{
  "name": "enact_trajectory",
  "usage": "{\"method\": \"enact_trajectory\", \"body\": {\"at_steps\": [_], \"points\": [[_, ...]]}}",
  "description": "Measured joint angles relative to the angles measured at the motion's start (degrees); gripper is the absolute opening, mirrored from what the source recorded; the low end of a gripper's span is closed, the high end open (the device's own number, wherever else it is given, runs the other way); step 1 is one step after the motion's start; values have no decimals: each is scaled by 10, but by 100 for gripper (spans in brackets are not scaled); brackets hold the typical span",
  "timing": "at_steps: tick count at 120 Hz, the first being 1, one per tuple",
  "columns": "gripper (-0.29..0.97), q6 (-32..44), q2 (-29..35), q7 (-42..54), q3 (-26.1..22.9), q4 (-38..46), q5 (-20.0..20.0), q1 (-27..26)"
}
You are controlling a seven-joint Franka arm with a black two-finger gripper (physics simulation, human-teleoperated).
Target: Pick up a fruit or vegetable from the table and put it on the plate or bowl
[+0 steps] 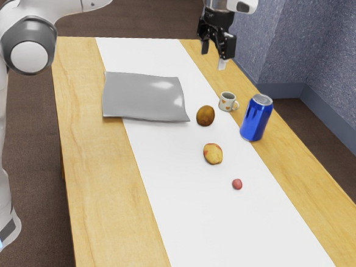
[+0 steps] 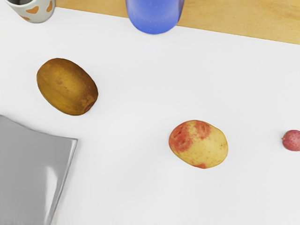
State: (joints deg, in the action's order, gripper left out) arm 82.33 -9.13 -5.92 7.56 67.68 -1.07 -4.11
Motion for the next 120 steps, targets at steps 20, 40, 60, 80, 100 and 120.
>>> {"method": "enact_trajectory", "body": {"at_steps": [20, 40, 60, 80, 100, 120], "points": [[68, -6, -9, -1, -15, 0, -2, -1], [68, -10, -10, -1, -23, -1, -2, -2], [68, -10, -15, -1, -22, -1, -1, -1], [68, -11, -17, -2, -23, 1, -1, 0], [68, -12, -22, -1, -20, 0, 0, 4], [68, -27, -19, 37, -20, -2, 12, 4]]}}
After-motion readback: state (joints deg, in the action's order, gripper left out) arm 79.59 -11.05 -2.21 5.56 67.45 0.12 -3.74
